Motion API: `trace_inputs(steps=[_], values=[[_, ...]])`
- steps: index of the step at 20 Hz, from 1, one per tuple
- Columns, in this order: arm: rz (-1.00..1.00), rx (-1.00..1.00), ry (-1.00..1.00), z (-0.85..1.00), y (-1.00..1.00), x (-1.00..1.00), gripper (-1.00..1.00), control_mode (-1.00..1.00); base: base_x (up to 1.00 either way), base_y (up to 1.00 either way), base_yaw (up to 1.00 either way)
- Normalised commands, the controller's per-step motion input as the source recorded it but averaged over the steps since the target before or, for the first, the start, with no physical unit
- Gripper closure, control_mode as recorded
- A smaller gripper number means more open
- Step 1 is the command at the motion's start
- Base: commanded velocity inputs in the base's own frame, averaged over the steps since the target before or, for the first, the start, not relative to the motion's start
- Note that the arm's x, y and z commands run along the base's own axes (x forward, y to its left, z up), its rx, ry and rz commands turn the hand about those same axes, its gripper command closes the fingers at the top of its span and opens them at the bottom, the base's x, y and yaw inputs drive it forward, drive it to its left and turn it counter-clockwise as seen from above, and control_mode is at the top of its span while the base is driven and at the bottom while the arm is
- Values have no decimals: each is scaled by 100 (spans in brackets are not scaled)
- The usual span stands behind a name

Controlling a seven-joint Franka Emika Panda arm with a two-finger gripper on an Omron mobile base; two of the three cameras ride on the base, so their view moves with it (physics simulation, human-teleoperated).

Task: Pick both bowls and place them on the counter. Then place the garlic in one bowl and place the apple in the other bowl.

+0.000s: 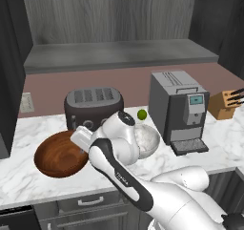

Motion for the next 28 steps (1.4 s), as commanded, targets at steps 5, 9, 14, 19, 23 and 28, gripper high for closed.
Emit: trace_inputs(steps=[5, 9, 14, 19, 23, 28], values=[[1, 0, 2, -24, 22, 26, 100, -100, 0, 0, 0], [0, -2, 6, -24, 24, 15, 100, -100, 0, 0, 0], [0, -2, 7, -20, 18, 7, 100, -100, 0, 0, 0], [0, 1, 2, -5, 0, 5, 100, -100, 0, 0, 0], [0, 2, 0, -14, 0, 8, 100, -100, 0, 0, 0], [0, 1, 0, -29, 0, 5, 100, -100, 0, 0, 0]])
